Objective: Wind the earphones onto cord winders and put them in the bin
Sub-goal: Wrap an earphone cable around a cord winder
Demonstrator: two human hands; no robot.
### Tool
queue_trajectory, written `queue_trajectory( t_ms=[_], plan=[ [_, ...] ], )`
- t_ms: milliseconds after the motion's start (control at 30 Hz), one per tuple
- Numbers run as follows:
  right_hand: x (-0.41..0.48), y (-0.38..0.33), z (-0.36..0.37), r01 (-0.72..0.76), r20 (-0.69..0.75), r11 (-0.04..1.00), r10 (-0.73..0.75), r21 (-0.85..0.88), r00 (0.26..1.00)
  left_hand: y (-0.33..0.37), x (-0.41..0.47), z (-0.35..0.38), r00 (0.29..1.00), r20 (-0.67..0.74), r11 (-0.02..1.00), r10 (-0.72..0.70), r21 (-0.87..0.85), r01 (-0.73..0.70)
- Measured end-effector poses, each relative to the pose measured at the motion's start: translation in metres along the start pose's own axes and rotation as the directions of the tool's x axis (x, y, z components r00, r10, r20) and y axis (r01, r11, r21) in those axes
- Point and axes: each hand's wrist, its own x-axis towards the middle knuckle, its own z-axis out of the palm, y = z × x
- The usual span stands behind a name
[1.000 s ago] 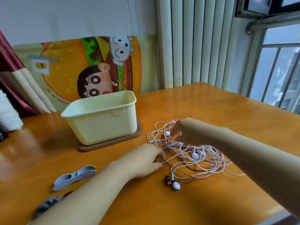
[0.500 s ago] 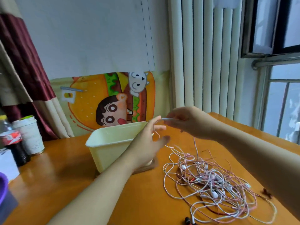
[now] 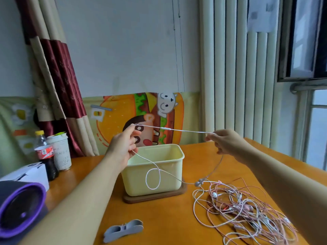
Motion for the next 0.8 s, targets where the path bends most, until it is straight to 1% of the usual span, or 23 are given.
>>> queue_trajectory(
  t_ms=[67,133,167,233,300,367,433,467,533,600,633,700,733,767,800],
  plan=[
    [0.001,0.013,0.003,-0.161,0.001,0.964,0.164,0.211,0.986,-0.005,0.004,-0.019,0.999,-0.052,0.996,-0.006,0.083,0.010],
    [0.001,0.023,0.004,-0.273,-0.011,0.869,0.305,0.413,0.952,-0.013,0.008,-0.038,0.994,-0.102,0.981,0.030,0.195,-0.010],
    [0.001,0.027,0.004,-0.308,-0.019,0.819,0.361,0.484,0.932,-0.016,0.011,-0.046,0.990,-0.131,0.970,0.058,0.240,-0.025],
    [0.002,0.034,0.004,-0.351,-0.023,0.762,0.432,0.544,0.901,-0.021,0.013,-0.061,0.978,-0.181,0.953,0.108,0.299,-0.050],
    [0.002,0.039,0.005,-0.391,0.005,0.762,0.455,0.516,0.891,-0.023,0.014,-0.070,0.969,-0.210,0.944,0.131,0.326,-0.057],
    [0.001,0.044,0.008,-0.415,0.058,0.836,0.424,0.359,0.904,-0.023,0.014,-0.073,0.965,-0.216,0.930,0.149,0.362,-0.062],
    [-0.003,0.048,0.015,-0.417,0.167,0.893,0.391,0.171,0.905,-0.021,0.012,-0.072,0.969,-0.198,0.897,0.148,0.440,-0.047],
    [-0.005,0.050,0.020,-0.414,0.239,0.907,0.385,0.082,0.891,-0.020,0.011,-0.070,0.973,-0.183,0.880,0.141,0.473,-0.038],
    [-0.009,0.055,0.034,-0.382,0.380,0.915,0.402,-0.131,0.833,-0.018,0.008,-0.066,0.979,-0.152,0.865,0.139,0.500,-0.046],
    [-0.015,0.058,0.055,-0.278,0.481,0.889,0.435,-0.363,0.761,-0.017,0.007,-0.063,0.980,-0.129,0.852,0.154,0.520,-0.065],
    [-0.019,0.061,0.065,-0.199,0.503,0.860,0.446,-0.470,0.740,-0.017,0.008,-0.062,0.979,-0.124,0.847,0.161,0.527,-0.073],
    [-0.023,0.071,0.081,0.010,0.511,0.770,0.414,-0.638,0.753,-0.017,0.010,-0.062,0.977,-0.125,0.837,0.175,0.541,-0.081],
    [-0.024,0.074,0.087,0.098,0.517,0.723,0.385,-0.684,0.764,-0.016,0.011,-0.064,0.976,-0.124,0.828,0.179,0.554,-0.081],
    [-0.023,0.076,0.090,0.136,0.517,0.693,0.377,-0.708,0.769,-0.016,0.011,-0.065,0.977,-0.117,0.816,0.179,0.573,-0.081],
    [-0.022,0.076,0.089,0.134,0.514,0.691,0.379,-0.711,0.769,-0.015,0.011,-0.067,0.976,-0.114,0.794,0.185,0.602,-0.080]
  ],
)
